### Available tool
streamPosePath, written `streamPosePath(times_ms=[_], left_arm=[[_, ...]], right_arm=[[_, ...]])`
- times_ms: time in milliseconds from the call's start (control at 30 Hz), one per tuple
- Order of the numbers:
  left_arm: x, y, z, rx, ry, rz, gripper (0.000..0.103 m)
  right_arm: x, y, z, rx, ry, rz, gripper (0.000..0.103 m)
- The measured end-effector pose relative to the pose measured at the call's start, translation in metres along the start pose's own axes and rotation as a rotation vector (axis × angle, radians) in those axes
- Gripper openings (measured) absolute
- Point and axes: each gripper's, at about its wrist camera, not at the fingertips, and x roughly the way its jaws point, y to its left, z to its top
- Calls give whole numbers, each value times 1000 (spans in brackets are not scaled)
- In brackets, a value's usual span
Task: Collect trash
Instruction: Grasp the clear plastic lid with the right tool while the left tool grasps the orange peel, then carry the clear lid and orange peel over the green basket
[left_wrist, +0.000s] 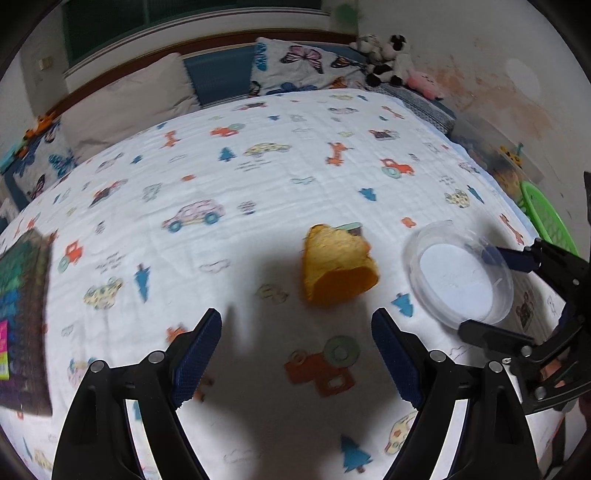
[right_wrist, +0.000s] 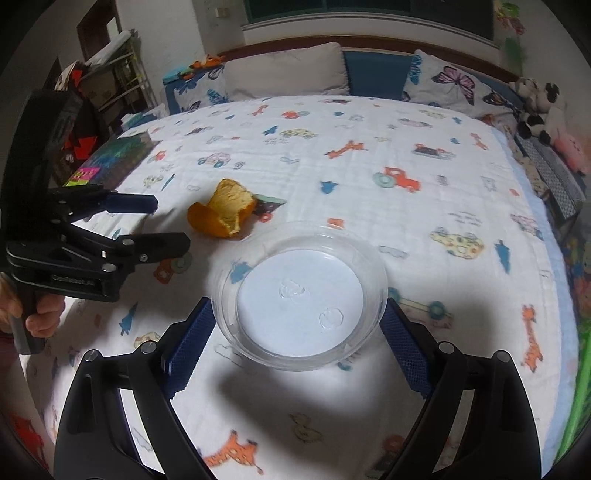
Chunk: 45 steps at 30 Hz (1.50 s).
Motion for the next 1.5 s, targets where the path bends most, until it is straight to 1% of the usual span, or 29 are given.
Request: streamPosePath(times_ms=[300,367,433,500,533,567,633,667,700,867,967,1233,1400,1500], left_arm=[[23,-15,16,66,11,5,80],[26,-16,18,69,13,1,73],[29,-17,20,66,12,0,71],[28,-18,20,69,2,-3,66],[28,-19,20,70,-2,-7,63],[27,-19,20,71,-5,-8,57],[26,-21,19,70,-12,-7,52],[26,-22,19,67,-13,-10,48],[25,-22,19,64,-15,-11,47],[17,-21,19,27,-26,-20,36],[11,-24,17,22,-28,-29,32],[-4,-40,15,9,-37,-46,30],[-15,-56,19,3,-48,-86,30],[-22,-73,22,33,-60,-98,29]], right_arm=[[-18,-20,-5,42,-15,-11,89],[-22,-23,-7,48,-20,-12,89],[-26,-26,-9,56,-23,-9,89],[-31,-29,-11,65,-29,-13,89],[-32,-30,-11,67,-30,-16,89],[-34,-32,-12,70,-31,-21,89],[-38,-34,-14,76,-35,-27,89],[-41,-36,-15,82,-37,-31,89],[-44,-38,-16,86,-41,-34,89],[-58,-47,-22,105,-59,-46,89],[-68,-54,-26,125,-71,-52,89],[-94,-75,-39,165,-93,-93,89],[-115,-100,-51,206,-108,-144,89],[-128,-124,-59,239,-118,-190,89]])
